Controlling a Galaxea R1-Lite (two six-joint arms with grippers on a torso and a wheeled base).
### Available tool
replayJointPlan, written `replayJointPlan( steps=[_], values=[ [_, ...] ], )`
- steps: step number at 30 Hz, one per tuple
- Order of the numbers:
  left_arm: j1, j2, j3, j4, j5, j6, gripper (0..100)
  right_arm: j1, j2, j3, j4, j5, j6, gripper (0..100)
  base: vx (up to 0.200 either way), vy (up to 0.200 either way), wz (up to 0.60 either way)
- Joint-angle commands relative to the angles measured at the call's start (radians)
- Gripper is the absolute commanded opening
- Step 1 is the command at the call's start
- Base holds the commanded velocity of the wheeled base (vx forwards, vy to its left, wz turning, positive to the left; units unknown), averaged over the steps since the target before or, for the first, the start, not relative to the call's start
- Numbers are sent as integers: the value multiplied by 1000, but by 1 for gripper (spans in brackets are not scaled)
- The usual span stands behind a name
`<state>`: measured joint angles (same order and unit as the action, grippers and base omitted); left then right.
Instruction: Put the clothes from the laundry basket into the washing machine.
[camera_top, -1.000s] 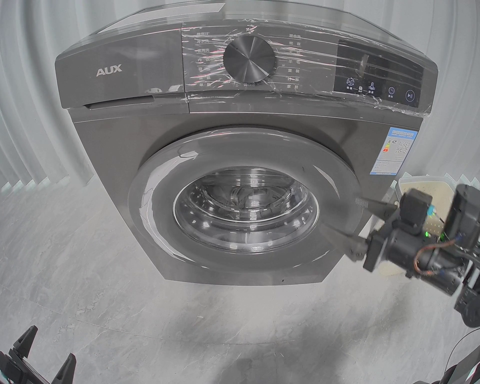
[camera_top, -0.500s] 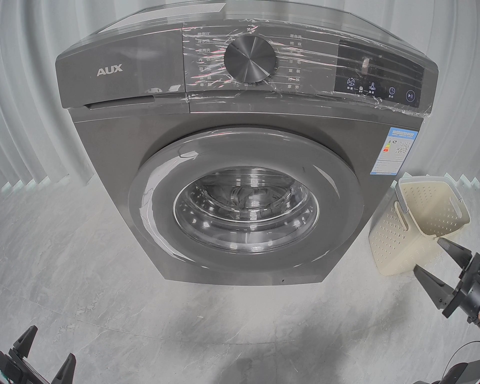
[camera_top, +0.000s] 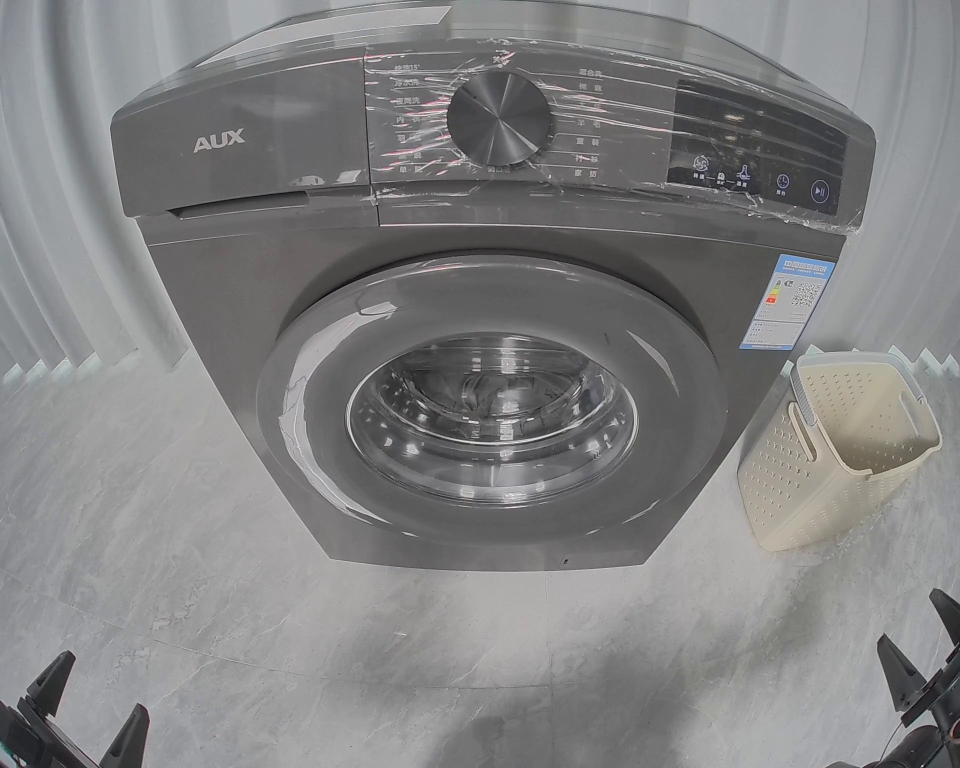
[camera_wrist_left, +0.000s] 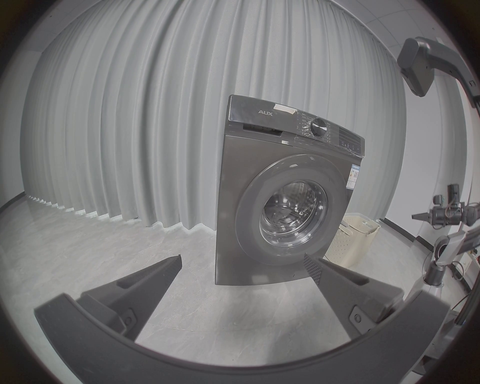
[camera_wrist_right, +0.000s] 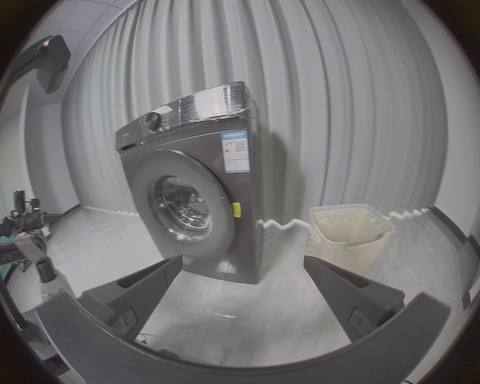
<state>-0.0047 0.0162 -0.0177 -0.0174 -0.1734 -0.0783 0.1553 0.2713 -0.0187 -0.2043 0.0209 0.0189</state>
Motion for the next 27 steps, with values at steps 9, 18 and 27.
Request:
replayJointPlan(
  steps=[9, 18, 27],
  values=[
    [2, -15, 4, -12, 5, 2, 100, -157, -271, 14, 163, -96, -45, 100, 0, 0, 0],
    [5, -4, 16, 22, 184, 74, 100, -149, -271, 13, 221, -35, -11, 100, 0, 0, 0],
    [2, -13, 15, 22, 178, 80, 100, -146, -271, 13, 217, -24, -14, 100, 0, 0, 0]
  ],
)
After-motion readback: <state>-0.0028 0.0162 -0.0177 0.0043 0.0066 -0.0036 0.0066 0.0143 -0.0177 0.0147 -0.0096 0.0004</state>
